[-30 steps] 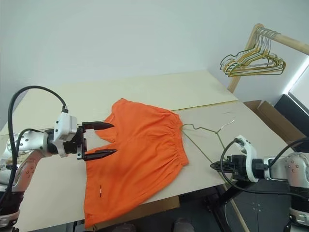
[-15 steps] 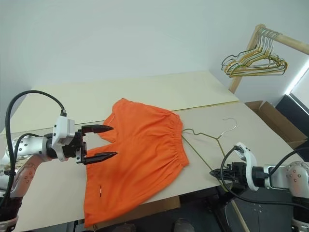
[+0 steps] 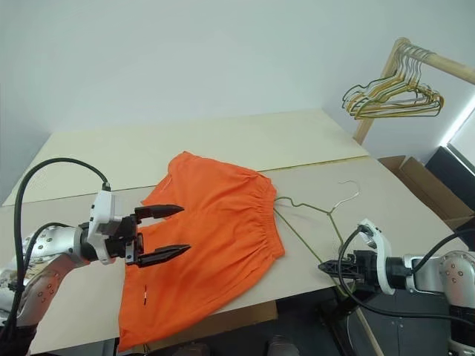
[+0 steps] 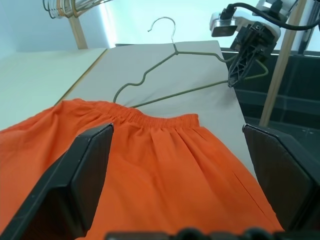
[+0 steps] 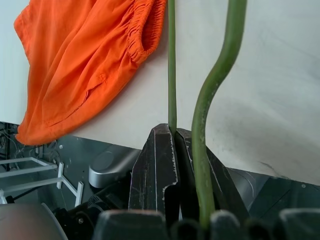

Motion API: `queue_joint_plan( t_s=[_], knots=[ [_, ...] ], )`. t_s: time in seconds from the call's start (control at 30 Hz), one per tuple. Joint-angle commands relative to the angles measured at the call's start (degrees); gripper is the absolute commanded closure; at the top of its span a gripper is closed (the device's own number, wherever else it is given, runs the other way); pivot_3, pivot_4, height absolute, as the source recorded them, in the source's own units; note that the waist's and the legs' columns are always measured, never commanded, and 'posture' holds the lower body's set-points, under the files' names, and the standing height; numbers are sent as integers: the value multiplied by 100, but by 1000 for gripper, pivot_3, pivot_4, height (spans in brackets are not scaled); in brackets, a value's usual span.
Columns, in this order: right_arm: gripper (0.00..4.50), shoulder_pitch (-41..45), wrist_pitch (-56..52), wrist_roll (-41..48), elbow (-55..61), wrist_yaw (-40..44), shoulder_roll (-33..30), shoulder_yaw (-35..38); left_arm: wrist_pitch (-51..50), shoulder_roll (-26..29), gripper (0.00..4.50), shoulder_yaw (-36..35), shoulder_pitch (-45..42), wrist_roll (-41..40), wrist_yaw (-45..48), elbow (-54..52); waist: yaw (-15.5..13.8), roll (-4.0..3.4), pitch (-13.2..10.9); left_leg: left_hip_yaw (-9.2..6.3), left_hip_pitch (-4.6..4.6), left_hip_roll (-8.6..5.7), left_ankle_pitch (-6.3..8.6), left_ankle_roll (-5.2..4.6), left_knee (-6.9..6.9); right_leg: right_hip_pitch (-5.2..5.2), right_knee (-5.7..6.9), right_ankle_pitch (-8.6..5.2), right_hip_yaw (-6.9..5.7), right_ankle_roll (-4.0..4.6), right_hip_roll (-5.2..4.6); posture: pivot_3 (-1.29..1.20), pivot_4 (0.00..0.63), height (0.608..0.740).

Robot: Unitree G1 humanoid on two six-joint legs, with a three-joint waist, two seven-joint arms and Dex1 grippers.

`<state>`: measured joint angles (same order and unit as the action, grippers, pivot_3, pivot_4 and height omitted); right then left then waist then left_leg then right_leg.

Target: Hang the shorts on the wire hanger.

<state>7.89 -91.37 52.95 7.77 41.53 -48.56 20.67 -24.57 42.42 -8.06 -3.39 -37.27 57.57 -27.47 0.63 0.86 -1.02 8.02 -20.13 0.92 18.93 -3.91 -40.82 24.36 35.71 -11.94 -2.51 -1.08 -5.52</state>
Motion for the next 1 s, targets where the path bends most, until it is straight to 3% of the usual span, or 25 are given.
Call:
queue_joint_plan(
  t_s=[0.03,0.67,0.87,1.0],
  knots=[
    [4500,148,181,-44,-168,50,-85,146,-2,-127,18,-118,-122,-112,-306,-285,3,1,0,0,0,0,0,0,0,0,-1,0,0,0,0,10,0,740],
    [4500,-320,389,143,372,889,-529,-392,-295,113,18,-151,-121,-545,-237,-608,10,0,0,-1,3,1,3,-1,0,-5,-9,0,0,-1,3,-3,0,740],
    [4500,594,706,-239,-372,627,-41,-916,-256,114,18,-60,-442,-447,-235,-397,61,2,-1,6,0,2,3,-1,0,-10,-14,4,9,-2,11,11,0,740],
    [4500,743,685,-230,-546,639,120,-917,-266,111,18,-103,-550,-398,-317,-339,-15,-2,0,3,4,2,3,1,2,-6,-17,6,3,-3,11,30,0,740]
  ],
)
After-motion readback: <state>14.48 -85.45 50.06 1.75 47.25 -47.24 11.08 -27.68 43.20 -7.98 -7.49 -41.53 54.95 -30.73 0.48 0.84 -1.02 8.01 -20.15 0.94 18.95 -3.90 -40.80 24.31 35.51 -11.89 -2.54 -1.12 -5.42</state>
